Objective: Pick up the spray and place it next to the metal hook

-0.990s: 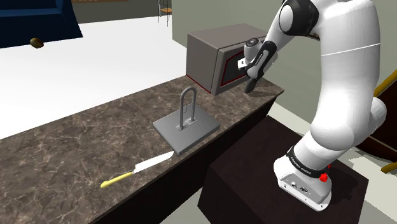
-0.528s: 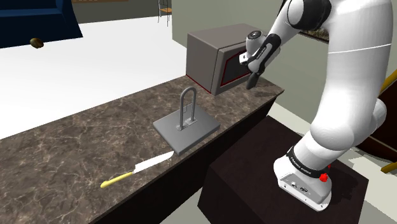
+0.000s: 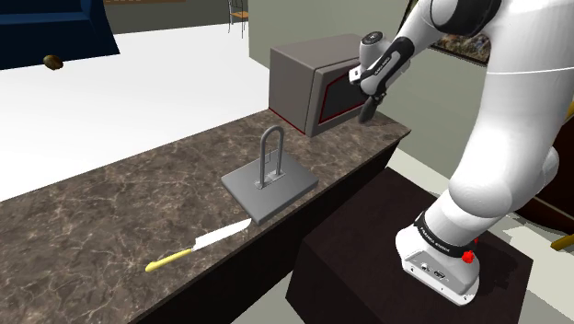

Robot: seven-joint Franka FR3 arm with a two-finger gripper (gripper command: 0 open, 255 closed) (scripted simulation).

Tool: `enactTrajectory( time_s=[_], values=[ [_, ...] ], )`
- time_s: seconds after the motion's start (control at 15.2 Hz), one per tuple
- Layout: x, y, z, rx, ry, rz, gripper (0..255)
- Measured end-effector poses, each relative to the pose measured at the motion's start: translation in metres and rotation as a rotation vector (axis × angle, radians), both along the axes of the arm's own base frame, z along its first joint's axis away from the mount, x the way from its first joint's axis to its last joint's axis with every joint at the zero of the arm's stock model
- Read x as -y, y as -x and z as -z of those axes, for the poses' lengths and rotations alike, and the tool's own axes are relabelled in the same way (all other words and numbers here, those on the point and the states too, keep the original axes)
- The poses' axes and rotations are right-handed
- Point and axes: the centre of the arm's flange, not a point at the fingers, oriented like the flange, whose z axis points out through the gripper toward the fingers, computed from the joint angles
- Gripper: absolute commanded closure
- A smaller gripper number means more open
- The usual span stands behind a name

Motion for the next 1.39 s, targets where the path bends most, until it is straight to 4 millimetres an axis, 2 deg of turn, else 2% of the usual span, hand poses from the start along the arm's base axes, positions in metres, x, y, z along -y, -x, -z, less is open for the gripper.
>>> enactTrajectory(
  time_s=[1.39],
  values=[
    [0.000,-0.002,-0.113,0.005,0.001,-0.001,255]
  ],
)
